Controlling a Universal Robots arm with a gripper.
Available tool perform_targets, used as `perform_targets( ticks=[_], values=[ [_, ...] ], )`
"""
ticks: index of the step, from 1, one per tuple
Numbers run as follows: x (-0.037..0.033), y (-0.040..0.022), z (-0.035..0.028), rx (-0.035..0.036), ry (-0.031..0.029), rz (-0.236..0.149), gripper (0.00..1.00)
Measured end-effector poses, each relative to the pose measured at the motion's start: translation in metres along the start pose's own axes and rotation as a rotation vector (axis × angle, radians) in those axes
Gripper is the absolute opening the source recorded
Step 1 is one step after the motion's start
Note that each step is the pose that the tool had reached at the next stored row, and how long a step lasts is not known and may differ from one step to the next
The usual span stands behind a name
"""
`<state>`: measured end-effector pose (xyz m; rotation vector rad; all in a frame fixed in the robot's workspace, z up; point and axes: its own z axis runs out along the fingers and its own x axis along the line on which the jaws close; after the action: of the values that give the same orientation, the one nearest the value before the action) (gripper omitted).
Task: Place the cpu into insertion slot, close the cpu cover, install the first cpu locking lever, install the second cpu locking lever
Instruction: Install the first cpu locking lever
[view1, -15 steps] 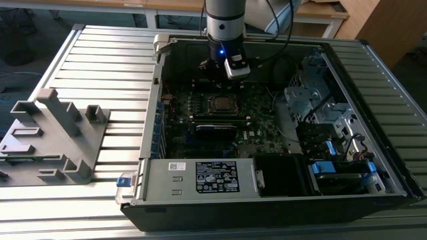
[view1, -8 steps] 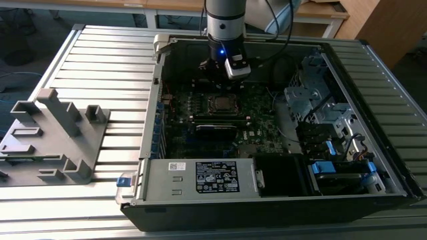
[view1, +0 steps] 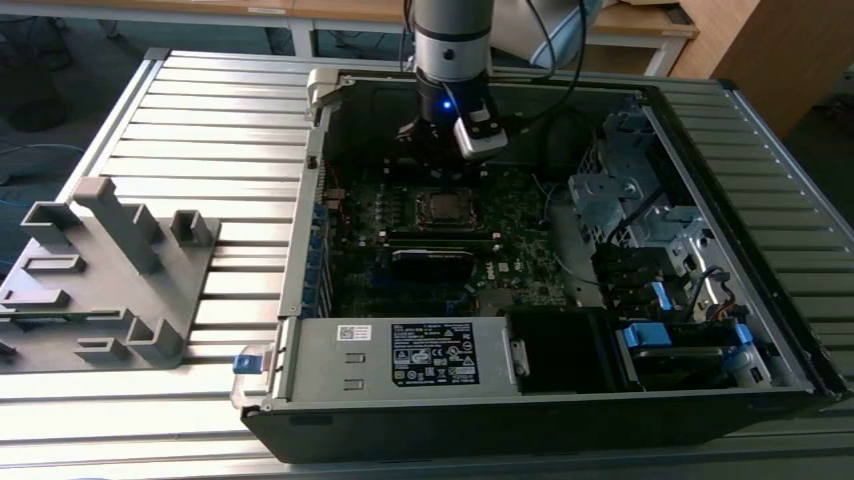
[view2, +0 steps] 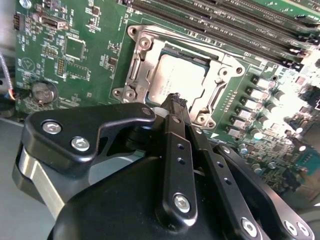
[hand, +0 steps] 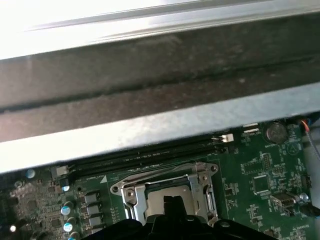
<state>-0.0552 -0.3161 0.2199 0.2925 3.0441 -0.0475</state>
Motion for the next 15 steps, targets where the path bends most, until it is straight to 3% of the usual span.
perform_targets(
  ticks=[2, 3, 10, 15],
  values=[
    [-0.0003, 0.0001, 0.0002, 0.0018, 0.0084, -0.009, 0.11],
    [-0.0004, 0.0001, 0.0001, 0.0022, 0.0099, -0.012, 0.11],
    [-0.0008, 0.0002, 0.0004, 0.0013, 0.0100, -0.019, 0.11],
    [-0.0047, 0.0009, 0.0007, 0.0012, 0.0100, -0.019, 0.11]
  ],
)
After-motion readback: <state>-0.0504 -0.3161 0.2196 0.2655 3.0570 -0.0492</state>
